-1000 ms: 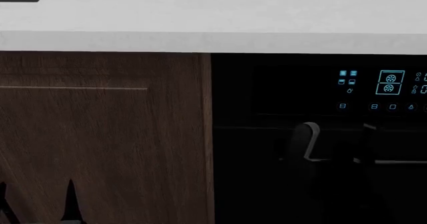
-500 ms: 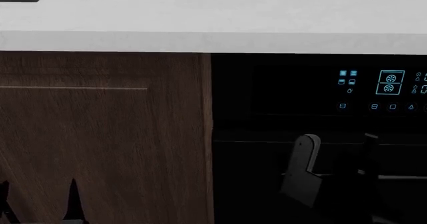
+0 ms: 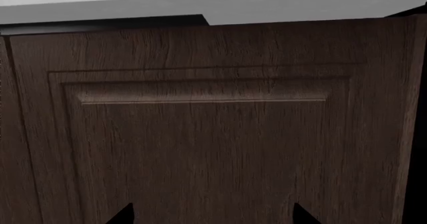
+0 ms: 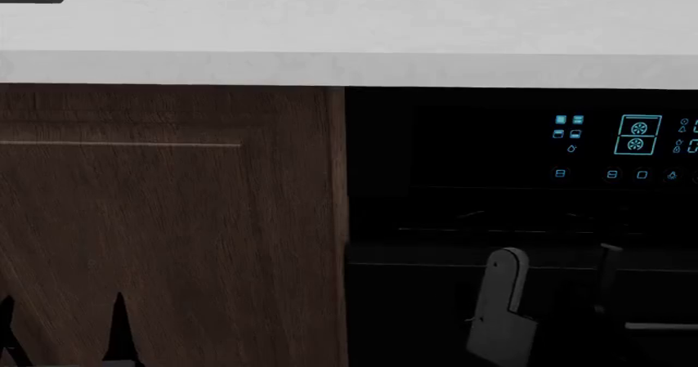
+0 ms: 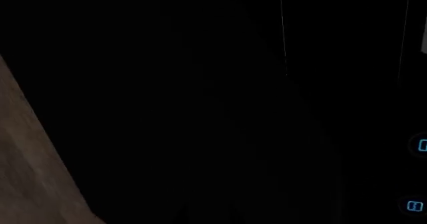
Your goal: Open the dishwasher door
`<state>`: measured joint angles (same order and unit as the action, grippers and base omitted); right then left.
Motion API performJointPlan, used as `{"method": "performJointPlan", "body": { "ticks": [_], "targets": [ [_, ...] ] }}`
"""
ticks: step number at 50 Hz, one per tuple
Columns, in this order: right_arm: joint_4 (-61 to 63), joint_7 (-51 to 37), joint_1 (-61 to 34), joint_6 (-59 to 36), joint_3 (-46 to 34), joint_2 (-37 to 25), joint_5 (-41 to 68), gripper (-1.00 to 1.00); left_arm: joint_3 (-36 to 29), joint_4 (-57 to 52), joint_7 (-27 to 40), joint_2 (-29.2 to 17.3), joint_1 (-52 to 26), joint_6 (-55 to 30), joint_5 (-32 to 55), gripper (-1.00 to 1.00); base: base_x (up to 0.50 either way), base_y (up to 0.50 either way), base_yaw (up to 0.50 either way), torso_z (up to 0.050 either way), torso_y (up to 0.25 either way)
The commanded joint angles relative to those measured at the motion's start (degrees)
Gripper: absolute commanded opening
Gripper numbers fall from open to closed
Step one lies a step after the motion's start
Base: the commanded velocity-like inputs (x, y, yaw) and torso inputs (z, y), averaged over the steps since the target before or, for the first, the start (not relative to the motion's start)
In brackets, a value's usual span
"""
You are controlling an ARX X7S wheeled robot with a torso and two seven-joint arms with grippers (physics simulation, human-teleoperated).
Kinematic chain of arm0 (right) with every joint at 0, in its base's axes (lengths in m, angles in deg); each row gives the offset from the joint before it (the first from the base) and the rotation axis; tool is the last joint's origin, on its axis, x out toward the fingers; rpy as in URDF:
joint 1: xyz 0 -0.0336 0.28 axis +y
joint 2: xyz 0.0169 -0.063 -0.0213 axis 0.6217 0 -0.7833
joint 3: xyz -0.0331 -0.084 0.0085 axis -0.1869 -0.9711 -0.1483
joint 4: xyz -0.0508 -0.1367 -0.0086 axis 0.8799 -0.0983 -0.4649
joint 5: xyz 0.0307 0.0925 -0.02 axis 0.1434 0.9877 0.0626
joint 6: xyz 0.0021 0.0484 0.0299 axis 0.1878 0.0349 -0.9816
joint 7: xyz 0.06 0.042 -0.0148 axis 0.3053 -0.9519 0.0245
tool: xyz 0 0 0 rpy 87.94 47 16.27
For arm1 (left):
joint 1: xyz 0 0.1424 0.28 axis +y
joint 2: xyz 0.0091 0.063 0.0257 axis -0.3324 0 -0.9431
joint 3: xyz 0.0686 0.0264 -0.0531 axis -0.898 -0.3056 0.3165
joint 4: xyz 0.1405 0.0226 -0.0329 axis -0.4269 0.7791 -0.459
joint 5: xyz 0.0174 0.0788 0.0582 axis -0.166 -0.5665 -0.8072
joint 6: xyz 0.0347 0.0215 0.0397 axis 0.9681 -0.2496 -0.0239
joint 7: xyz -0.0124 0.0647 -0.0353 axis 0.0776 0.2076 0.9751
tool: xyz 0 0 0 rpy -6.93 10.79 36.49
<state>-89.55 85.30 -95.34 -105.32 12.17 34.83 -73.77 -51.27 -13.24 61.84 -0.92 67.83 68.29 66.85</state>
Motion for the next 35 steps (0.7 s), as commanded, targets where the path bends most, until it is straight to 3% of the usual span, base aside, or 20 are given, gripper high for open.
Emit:
{"method": "performJointPlan", "body": {
  "ticks": [1, 35],
  "targets": [
    [7.63, 3.11, 1.75, -2.20, -0.39, -2.86, 3.41, -1.00, 0.01, -0.54, 0.29, -0.31, 0.20, -0.22, 0.19, 1.00, 0.00, 0.00, 0.00, 0.000, 0.000],
    [23.01, 1.69, 12.31, -6.06, 1.56, -11.16, 5.55, -1.00, -0.64, -1.37, 0.72, -0.67, -0.30, -0.69, 0.36, 1.00, 0.00, 0.00, 0.00, 0.001, 0.002]
  ]
}}
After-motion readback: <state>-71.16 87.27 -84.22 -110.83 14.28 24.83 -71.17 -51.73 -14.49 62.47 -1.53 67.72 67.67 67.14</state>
